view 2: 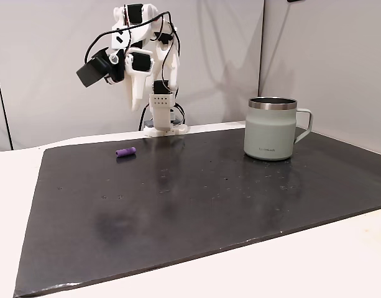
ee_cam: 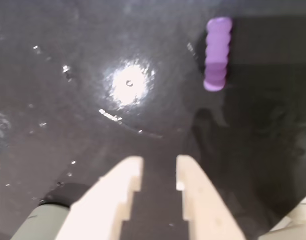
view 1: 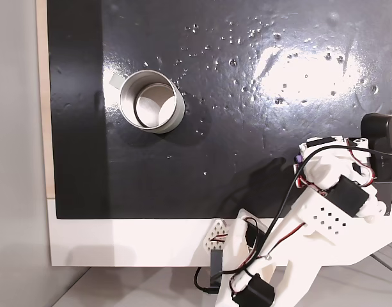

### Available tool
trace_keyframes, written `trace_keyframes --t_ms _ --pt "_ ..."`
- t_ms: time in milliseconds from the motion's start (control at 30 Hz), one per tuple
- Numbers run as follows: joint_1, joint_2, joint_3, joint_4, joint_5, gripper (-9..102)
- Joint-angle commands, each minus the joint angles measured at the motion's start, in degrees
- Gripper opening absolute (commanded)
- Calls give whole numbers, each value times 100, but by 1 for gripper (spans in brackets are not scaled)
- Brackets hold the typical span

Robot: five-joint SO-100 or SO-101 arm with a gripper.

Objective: Grasp a pengrip and put it in the cup.

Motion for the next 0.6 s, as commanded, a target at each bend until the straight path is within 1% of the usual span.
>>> trace_keyframes --t_ms 0,100,300,567 --pt "308 -492 -527 -255 -457 18" --pt "457 -958 -633 -369 -721 23" --pt "633 -1538 -554 -527 -932 24" --pt "888 -1652 229 -1327 -1292 24"
